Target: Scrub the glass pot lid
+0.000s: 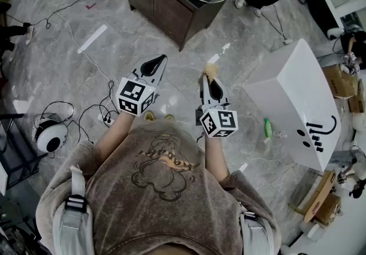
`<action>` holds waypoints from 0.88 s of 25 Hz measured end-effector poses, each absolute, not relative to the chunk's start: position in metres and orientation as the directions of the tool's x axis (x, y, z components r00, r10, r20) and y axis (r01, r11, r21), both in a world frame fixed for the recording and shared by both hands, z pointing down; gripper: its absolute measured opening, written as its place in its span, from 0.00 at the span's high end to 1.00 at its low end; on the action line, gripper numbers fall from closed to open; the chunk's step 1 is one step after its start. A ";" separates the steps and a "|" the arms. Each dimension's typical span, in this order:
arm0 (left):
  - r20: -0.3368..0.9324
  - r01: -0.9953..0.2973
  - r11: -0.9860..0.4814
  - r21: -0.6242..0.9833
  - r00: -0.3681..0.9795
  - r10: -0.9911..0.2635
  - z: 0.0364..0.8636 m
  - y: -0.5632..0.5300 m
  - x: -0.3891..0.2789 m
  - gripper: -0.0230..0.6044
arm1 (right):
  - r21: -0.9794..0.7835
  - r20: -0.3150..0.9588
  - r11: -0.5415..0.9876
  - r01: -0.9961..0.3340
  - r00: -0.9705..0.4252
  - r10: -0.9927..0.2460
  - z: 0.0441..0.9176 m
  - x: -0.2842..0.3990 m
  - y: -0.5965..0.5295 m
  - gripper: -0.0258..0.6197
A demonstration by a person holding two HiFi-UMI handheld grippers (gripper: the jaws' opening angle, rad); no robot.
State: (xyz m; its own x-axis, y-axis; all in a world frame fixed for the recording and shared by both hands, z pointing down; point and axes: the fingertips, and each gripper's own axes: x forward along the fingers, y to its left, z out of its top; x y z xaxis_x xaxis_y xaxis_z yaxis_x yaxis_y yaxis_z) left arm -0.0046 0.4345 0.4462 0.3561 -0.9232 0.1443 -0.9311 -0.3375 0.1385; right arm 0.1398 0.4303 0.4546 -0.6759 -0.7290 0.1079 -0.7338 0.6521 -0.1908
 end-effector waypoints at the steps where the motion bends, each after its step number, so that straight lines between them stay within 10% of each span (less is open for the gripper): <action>1: 0.146 -0.930 -0.340 0.138 0.358 -0.922 0.446 0.434 -0.005 0.94 | -0.190 0.109 0.653 -0.733 -0.677 -0.728 0.455 0.138 0.430 0.90; 22: 0.157 -0.901 -0.412 0.136 0.430 -0.889 0.450 0.439 -0.036 0.94 | -0.198 0.101 0.614 -0.764 -0.639 -0.763 0.460 0.107 0.446 0.90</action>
State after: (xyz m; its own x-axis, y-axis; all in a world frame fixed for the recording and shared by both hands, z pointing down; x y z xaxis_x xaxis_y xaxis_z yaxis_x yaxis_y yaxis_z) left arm -0.0360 0.4391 0.4503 0.4305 -0.8889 0.1567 -0.9009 -0.4124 0.1355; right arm 0.1073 0.4463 0.4604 -0.6388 -0.7628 0.1006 -0.7642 0.6139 -0.1975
